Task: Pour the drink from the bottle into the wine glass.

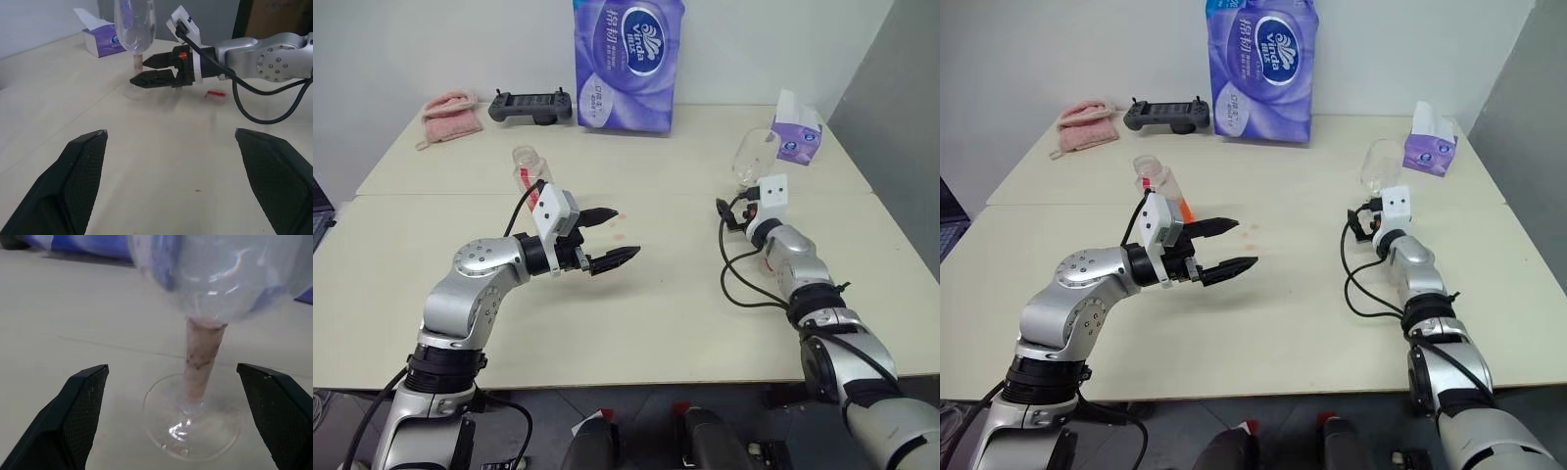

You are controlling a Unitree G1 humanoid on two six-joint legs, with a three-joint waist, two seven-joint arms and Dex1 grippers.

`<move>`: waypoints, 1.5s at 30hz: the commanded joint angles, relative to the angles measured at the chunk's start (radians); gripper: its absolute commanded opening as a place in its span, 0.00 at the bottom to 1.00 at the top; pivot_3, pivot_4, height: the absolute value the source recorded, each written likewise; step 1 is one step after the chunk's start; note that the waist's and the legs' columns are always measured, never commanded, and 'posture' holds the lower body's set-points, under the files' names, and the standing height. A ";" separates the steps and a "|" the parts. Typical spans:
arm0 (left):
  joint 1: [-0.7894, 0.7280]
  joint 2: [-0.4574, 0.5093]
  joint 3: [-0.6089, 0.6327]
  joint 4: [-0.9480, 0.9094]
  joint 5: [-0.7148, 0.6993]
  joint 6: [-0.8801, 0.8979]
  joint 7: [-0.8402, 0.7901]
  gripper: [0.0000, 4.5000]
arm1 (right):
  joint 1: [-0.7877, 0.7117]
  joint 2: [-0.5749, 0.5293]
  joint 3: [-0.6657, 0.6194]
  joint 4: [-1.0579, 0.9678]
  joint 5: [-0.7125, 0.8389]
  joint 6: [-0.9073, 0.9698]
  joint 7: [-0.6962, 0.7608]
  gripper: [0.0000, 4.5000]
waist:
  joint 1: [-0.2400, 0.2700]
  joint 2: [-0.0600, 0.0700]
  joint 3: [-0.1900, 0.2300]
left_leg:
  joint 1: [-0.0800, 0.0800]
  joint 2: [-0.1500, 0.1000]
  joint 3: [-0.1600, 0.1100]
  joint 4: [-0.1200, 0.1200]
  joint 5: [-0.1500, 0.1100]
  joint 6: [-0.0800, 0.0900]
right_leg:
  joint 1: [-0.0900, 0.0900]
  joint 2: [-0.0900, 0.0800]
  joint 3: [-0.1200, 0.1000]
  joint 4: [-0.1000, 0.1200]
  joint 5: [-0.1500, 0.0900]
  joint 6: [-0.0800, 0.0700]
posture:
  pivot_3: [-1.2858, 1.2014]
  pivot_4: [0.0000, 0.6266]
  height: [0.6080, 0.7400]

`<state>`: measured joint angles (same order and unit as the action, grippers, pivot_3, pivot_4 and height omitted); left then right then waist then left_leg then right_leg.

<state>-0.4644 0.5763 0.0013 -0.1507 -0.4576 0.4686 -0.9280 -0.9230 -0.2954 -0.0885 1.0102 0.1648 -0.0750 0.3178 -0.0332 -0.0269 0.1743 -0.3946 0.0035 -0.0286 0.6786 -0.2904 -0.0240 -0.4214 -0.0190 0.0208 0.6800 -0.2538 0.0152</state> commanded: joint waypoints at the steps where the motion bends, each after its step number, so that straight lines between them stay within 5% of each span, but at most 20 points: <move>1: -0.012 0.002 0.012 -0.005 0.003 -0.025 0.001 0.99 | -0.065 0.006 -0.024 0.051 -0.016 -0.059 -0.020 1.00 | 0.000 0.000 0.000 | 0.000 0.000 0.000 0.000 0.000 0.000 | 0.000 0.000 0.000 0.000 0.000 0.000 | 0.52 0.24 1.00; 7: -0.009 0.000 0.011 0.000 0.008 -0.035 0.003 0.99 | -0.112 0.027 -0.060 0.145 -0.010 -0.072 -0.013 1.00 | 0.000 0.000 0.000 | 0.000 0.000 0.000 0.000 0.000 0.000 | 0.000 0.000 0.000 0.000 0.000 0.000 | 0.52 0.24 1.00; 10: -0.008 0.000 0.013 0.000 0.009 -0.037 0.006 1.00 | -0.116 0.028 -0.075 0.162 -0.013 -0.085 -0.008 0.87 | 0.001 0.000 0.000 | 0.000 0.000 0.000 0.000 0.000 0.000 | 0.000 0.000 0.000 0.000 0.000 0.000 | 0.52 0.24 1.00; 21: -0.001 -0.005 0.012 -0.010 0.010 -0.037 0.016 1.00 | -0.142 0.026 -0.084 0.187 -0.037 -0.111 -0.015 0.02 | 0.000 0.000 0.000 | 0.000 0.000 0.000 0.000 0.000 0.000 | 0.000 0.000 0.000 0.000 0.000 0.000 | 0.52 0.24 1.00; 28: 0.071 -0.013 0.043 -0.084 0.000 -0.026 0.071 1.00 | -0.178 0.081 -0.065 0.157 -0.039 -0.124 0.065 0.02 | -0.004 0.001 0.000 | 0.000 0.001 0.001 -0.001 0.000 0.000 | 0.000 0.000 0.001 0.000 0.000 0.000 | 0.52 0.24 1.00; 38: 0.492 -0.004 0.275 -0.355 -0.001 -0.025 0.261 1.00 | -0.202 0.282 0.048 0.129 -0.111 -0.171 0.130 0.02 | -0.023 0.002 0.001 | 0.000 0.003 0.002 -0.002 0.000 0.000 | -0.002 0.000 0.006 0.000 0.000 -0.001 | 0.52 0.24 1.00; 45: 0.602 -0.039 0.319 -0.469 -0.033 0.007 0.355 1.00 | -0.187 0.345 0.068 0.135 -0.112 -0.169 0.158 0.02 | 0.004 0.002 0.001 | 0.000 0.002 0.000 -0.001 -0.001 0.001 | 0.000 -0.001 0.003 0.000 0.000 -0.001 | 0.52 0.24 1.00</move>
<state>0.1335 0.5427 0.3028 -0.5639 -0.4732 0.4768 -0.5885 -1.0929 0.0523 -0.0151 1.1789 0.0535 -0.2129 0.4623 -0.0290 -0.0248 0.1755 -0.3943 0.0053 -0.0292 0.6777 -0.2912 -0.0232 -0.4217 -0.0198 0.0227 0.6796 -0.2534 0.0142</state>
